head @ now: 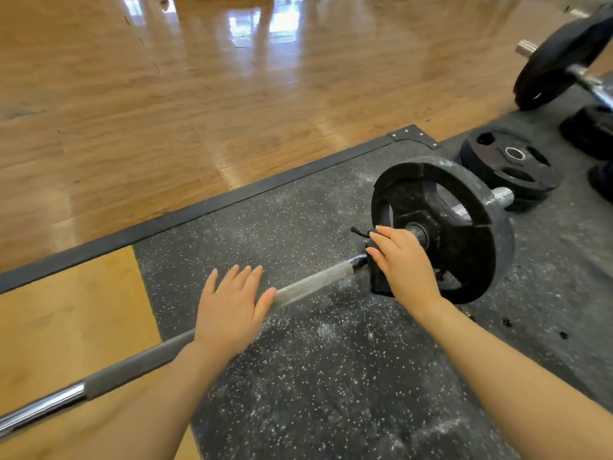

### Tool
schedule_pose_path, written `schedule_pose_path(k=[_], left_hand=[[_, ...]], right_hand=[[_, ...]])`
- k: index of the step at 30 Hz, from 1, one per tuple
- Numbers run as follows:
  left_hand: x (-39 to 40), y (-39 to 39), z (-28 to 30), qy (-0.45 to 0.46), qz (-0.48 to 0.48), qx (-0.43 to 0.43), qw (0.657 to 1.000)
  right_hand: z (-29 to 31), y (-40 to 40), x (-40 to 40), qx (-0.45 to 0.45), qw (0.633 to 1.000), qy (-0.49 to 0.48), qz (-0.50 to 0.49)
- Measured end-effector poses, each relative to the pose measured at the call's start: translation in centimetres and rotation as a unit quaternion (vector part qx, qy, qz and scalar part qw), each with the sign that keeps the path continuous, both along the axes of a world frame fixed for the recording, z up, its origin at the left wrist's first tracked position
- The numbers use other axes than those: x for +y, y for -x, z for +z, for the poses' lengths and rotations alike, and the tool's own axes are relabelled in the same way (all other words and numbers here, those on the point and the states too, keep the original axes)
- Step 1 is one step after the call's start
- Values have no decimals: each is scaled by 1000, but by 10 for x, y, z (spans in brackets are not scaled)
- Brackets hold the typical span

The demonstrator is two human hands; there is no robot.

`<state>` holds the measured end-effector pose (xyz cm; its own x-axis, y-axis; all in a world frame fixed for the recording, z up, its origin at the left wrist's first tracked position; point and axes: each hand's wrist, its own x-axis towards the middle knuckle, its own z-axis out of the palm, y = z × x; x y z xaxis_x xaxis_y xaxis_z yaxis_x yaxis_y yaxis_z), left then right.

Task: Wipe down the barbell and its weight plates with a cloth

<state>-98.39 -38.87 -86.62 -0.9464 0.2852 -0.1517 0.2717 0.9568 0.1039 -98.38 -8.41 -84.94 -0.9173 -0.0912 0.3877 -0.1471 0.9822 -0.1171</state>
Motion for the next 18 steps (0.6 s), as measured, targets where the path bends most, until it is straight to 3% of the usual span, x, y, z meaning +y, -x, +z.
schedule_pose_path(k=[8,18], left_hand=[[-22,-10,169,-35,-10,-3,999],[10,-48,422,-27,-75,-29,996]], right_hand=[[130,-70,-29,-67,997,15,-27],[378,-122,-46,-76,994,61,-42]])
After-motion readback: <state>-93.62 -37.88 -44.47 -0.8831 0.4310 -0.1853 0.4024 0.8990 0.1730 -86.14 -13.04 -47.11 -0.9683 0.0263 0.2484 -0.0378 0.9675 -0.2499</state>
